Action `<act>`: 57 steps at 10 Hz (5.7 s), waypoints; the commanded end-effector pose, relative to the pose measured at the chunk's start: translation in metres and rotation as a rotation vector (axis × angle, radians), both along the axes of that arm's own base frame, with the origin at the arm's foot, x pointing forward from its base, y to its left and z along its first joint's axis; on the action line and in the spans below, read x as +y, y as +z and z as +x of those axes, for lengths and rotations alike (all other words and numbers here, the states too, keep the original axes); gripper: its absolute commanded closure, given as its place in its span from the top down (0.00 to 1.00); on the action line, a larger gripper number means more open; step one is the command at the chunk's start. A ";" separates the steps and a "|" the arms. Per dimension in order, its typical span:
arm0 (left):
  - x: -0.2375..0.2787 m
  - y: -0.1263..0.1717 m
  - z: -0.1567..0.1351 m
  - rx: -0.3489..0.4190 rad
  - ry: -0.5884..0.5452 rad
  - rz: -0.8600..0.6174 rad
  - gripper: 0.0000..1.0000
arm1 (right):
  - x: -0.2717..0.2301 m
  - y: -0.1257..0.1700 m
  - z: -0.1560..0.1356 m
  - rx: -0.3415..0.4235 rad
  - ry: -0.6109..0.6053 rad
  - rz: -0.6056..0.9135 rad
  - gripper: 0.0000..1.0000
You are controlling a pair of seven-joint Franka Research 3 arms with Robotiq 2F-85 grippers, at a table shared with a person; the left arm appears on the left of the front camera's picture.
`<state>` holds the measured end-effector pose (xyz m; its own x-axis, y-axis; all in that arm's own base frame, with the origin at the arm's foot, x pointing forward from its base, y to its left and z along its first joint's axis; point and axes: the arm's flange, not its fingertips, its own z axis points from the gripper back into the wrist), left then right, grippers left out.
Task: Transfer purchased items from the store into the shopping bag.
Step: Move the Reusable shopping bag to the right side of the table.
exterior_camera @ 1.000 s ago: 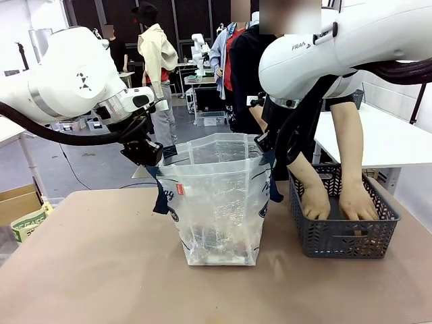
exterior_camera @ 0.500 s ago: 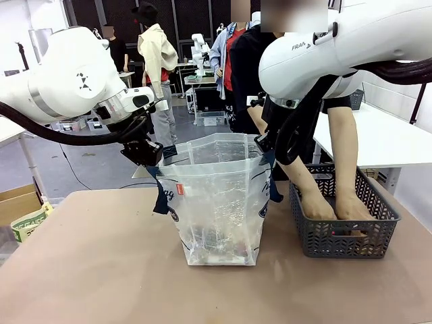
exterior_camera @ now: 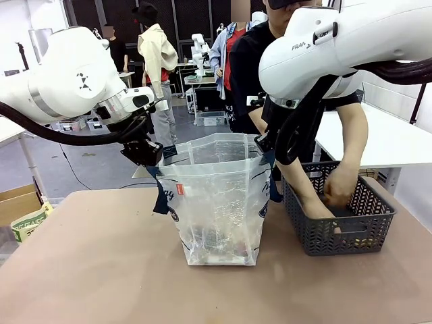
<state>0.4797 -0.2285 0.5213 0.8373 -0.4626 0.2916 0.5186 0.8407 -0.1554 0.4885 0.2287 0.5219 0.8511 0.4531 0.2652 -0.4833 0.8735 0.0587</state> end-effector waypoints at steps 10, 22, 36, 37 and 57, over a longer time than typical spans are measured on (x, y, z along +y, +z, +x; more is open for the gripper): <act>0.001 0.001 -0.001 -0.002 0.011 -0.002 0.00 | -0.001 0.000 0.000 -0.001 -0.002 0.000 0.00; 0.001 0.001 -0.001 -0.002 0.011 -0.002 0.00 | -0.001 0.000 0.000 -0.001 -0.002 0.000 0.00; 0.001 0.001 -0.001 -0.002 0.011 -0.002 0.00 | -0.001 0.000 0.000 -0.001 -0.002 0.000 0.00; 0.001 0.001 -0.001 -0.002 0.011 -0.002 0.00 | -0.001 0.000 0.000 -0.001 -0.002 0.000 0.00; -0.075 0.019 -0.003 0.113 -0.044 -0.177 0.00 | 0.076 -0.003 -0.022 -0.039 -0.178 0.069 0.00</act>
<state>0.4741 -0.2983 0.5321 0.8198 -0.4877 0.3002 0.5677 0.7612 -0.3135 0.4641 0.2997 0.5211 0.8904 0.3327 0.3108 -0.3789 0.9199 0.1008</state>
